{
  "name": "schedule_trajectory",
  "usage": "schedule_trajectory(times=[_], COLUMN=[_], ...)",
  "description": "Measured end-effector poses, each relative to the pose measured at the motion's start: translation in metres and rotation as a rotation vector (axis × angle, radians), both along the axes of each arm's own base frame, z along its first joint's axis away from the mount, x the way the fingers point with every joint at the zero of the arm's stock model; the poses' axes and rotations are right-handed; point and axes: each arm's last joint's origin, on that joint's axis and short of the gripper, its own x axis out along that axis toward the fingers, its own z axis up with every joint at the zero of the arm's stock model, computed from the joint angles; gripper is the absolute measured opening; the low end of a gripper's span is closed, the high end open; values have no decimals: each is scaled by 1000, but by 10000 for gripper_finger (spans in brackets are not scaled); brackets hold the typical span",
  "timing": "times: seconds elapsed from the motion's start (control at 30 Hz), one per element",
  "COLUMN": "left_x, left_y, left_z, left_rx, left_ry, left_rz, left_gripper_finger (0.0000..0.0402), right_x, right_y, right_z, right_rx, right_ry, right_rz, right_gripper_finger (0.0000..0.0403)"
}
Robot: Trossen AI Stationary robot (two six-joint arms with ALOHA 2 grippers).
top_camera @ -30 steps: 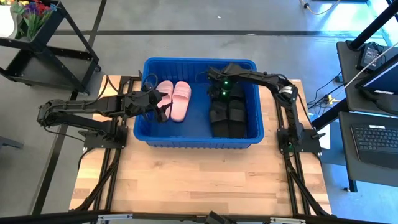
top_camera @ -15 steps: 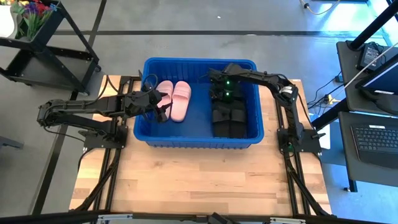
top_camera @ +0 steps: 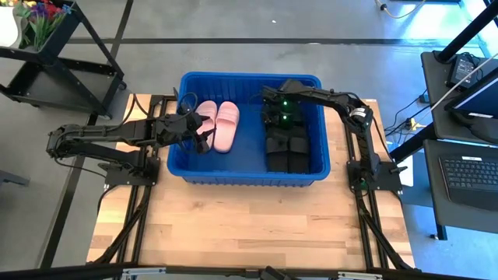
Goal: Pick and place slides into bin
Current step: Put the black slide into the blue container, then return to Home Position
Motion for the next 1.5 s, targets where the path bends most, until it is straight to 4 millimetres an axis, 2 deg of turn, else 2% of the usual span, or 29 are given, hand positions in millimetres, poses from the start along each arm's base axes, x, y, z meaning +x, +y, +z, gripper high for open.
schedule_trajectory(times=[0.27,0.47,0.57,0.67,0.77,0.87,0.93,1.0,1.1,1.2,1.37,1.5], left_x=[0,0,0,-1,-10,-29,-43,-59,-84,-105,-129,-140], left_y=[0,0,0,0,0,-3,-5,-7,-10,-13,-16,-17], left_z=[0,0,0,0,8,22,28,29,23,11,-6,-18], left_rx=[0,0,0,-20,-37,-40,-35,-32,-39,-37,-37,-23], left_ry=[0,0,0,-22,-88,-186,-252,-305,-387,-454,-542,-585], left_rz=[0,0,1,28,64,68,66,68,76,82,81,76], left_gripper_finger=[224,224,224,224,224,224,224,224,224,224,224,224], right_x=[7,9,12,8,-6,-31,-53,-76,-110,-141,-178,-198], right_y=[-5,-11,-14,-12,-3,15,27,40,59,76,96,107], right_z=[19,38,60,95,135,171,190,199,200,193,162,128], right_rx=[-51,-223,-288,-388,-556,-715,-770,-801,-845,-886,-895,-904], right_ry=[-54,-16,-87,-221,-336,-455,-553,-638,-757,-884,-1048,-1122], right_rz=[2,22,8,-51,-129,-205,-258,-296,-336,-379,-480,-511], right_gripper_finger=[239,239,239,238,238,238,238,238,239,239,239,239])
